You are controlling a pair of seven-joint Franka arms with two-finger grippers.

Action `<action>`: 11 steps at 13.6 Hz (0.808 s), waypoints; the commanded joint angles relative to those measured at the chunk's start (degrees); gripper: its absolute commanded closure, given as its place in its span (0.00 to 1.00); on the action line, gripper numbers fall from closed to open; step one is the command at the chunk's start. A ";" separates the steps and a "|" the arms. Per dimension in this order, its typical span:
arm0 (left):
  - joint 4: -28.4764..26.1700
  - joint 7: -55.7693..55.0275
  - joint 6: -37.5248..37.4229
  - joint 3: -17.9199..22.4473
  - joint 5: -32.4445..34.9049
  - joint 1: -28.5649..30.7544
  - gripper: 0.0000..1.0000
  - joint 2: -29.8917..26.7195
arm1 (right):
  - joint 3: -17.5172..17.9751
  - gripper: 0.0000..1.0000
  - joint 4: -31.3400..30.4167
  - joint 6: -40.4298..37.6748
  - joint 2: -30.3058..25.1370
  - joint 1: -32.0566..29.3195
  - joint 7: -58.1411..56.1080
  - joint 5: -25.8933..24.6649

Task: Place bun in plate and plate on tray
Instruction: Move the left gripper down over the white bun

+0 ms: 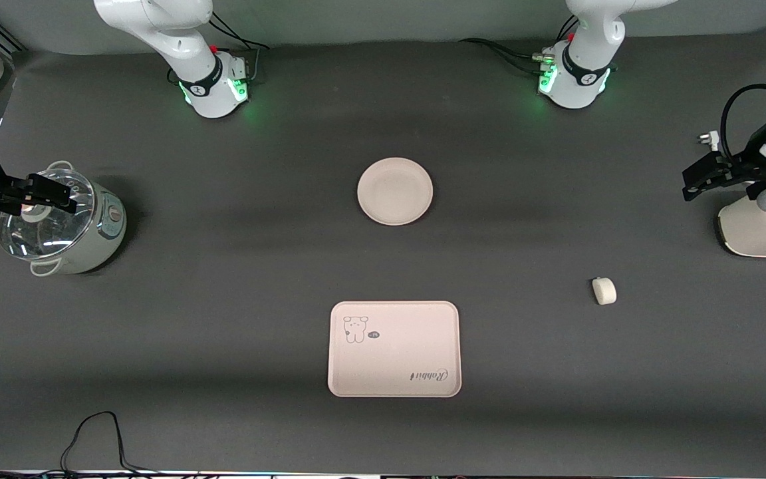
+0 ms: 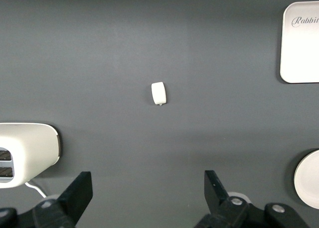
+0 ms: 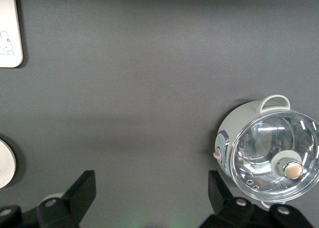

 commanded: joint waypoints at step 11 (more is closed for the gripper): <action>-9.09 -0.12 11.06 0.57 0.82 0.16 0.00 7.04 | -0.81 0.00 -2.12 1.11 -1.49 0.93 -1.09 -0.65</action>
